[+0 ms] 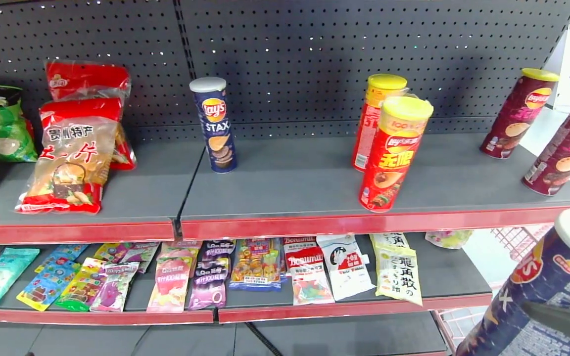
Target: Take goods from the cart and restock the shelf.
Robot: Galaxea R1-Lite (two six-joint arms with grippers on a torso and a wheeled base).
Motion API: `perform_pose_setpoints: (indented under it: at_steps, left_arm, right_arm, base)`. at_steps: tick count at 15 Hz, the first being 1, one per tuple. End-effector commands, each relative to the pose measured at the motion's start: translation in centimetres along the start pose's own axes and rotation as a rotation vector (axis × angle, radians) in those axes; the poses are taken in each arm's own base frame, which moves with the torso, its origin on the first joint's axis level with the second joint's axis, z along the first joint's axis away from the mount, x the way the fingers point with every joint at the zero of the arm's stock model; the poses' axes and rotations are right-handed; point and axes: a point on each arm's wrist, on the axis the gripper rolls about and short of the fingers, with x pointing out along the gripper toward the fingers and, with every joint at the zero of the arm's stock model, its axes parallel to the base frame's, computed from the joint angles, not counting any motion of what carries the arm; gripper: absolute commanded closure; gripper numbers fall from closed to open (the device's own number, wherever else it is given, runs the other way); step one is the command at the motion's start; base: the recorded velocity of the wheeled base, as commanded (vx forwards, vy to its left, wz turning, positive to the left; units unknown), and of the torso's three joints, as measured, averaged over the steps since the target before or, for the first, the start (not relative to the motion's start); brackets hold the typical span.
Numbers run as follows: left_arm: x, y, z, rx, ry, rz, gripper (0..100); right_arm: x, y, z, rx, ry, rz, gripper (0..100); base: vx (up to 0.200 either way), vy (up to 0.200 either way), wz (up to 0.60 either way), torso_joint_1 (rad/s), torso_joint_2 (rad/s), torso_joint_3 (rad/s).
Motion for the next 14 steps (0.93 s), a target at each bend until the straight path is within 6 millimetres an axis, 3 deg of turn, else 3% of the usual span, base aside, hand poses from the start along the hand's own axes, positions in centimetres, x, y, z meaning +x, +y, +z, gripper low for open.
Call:
perform_pose_setpoints:
  at_steps: [1,7,14]
  left_arm:
    - [-0.01,0.00,-0.01,0.000,0.000,-0.001,0]
    - [0.06,0.00,-0.04,0.000,0.004,-0.002,0]
    - [0.06,0.02,0.07,0.003,0.000,0.002,0]
  right_arm:
    - [0.04,0.02,-0.14,0.001,0.004,0.002,100]
    - [0.18,0.47,-0.08,-0.016,0.002,0.060,100]
    - [0.15,0.56,-0.17,-0.018,0.003,0.066,100]
  base:
    - [0.000,0.200,0.00,0.007,0.00,0.007]
    - [0.000,0.200,0.00,0.002,0.00,0.002]
    - [0.000,0.000,0.00,0.000,0.00,0.000]
